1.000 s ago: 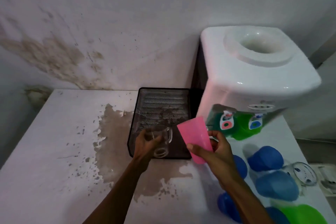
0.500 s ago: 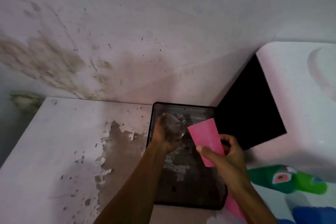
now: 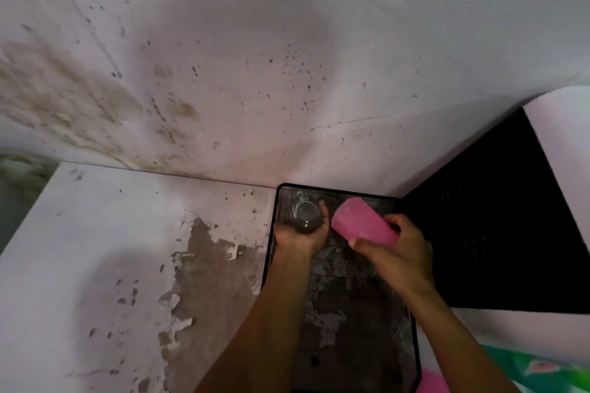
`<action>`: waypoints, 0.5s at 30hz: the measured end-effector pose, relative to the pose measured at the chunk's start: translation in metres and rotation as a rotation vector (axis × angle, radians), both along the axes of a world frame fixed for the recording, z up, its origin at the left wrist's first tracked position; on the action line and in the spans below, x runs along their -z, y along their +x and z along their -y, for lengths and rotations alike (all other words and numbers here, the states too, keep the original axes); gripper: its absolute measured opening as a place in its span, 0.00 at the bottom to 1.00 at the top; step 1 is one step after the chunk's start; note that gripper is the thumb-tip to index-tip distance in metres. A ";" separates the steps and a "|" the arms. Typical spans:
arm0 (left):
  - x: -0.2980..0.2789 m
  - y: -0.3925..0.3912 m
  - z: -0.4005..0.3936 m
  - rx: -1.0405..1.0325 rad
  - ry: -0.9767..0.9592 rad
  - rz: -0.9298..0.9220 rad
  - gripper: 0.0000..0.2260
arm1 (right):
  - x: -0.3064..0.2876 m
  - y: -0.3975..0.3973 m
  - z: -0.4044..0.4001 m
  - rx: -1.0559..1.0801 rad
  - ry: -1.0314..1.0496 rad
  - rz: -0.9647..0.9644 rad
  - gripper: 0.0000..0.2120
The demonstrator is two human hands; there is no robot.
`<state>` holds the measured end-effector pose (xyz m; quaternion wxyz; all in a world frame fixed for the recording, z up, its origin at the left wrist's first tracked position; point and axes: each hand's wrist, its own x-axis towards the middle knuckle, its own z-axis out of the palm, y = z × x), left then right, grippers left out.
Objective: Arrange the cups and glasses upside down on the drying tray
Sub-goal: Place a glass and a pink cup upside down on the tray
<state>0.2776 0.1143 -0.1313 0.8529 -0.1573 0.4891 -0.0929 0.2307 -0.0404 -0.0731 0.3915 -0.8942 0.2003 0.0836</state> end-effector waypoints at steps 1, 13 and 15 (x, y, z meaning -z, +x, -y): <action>0.000 0.004 0.000 -0.023 -0.019 -0.012 0.25 | -0.001 0.005 -0.002 -0.016 -0.027 -0.004 0.34; 0.000 0.019 -0.001 -0.126 -0.016 -0.083 0.25 | 0.001 0.034 -0.020 -0.173 -0.318 -0.076 0.37; -0.002 0.016 -0.002 -0.058 0.009 -0.084 0.25 | 0.002 0.035 -0.021 -0.164 -0.319 -0.075 0.36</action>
